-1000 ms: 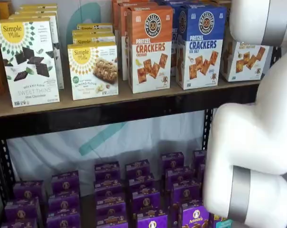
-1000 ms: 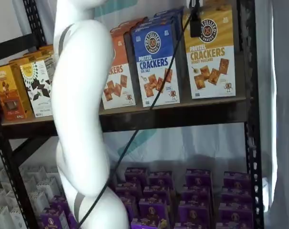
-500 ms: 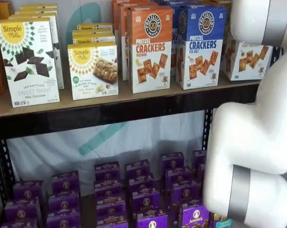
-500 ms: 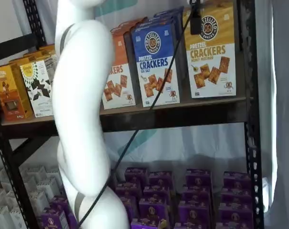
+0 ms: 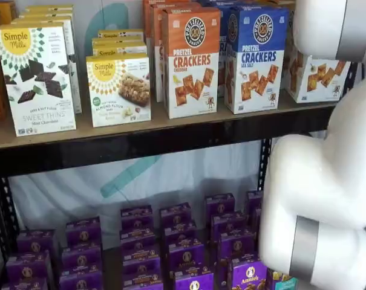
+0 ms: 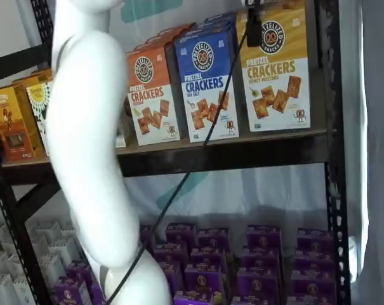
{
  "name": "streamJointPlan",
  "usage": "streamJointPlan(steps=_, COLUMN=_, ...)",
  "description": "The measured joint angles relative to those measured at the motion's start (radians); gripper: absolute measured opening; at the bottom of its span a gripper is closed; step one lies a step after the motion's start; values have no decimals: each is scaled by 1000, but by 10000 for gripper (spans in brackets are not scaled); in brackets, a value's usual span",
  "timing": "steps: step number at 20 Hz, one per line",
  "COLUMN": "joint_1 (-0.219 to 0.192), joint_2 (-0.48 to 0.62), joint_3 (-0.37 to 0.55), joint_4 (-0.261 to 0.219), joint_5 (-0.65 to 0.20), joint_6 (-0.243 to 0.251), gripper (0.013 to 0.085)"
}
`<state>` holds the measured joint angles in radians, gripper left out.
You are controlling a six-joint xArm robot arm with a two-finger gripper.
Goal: Retrieve the yellow and white box located on the top shelf, the sixth one from the left
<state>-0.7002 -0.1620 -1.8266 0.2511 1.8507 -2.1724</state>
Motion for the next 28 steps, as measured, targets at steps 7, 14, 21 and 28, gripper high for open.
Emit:
streamJointPlan(steps=7, joint_1=-30, joint_2=-99, joint_3=113, joint_4=-1, joint_5=-27, joint_6=-36, gripper=610)
streamJointPlan(steps=14, joint_1=-47, joint_2=-210, joint_3=223, joint_4=-27, joint_5=-29, joint_6=-65, gripper=610)
streamJointPlan(steps=21, joint_1=-37, joint_2=-294, joint_3=301, joint_4=-57, joint_5=0, joint_6=-64, gripper=610)
streamJointPlan(steps=28, joint_1=36, joint_2=-370, joint_3=373, joint_4=-86, joint_5=40, joint_6=2, gripper=610)
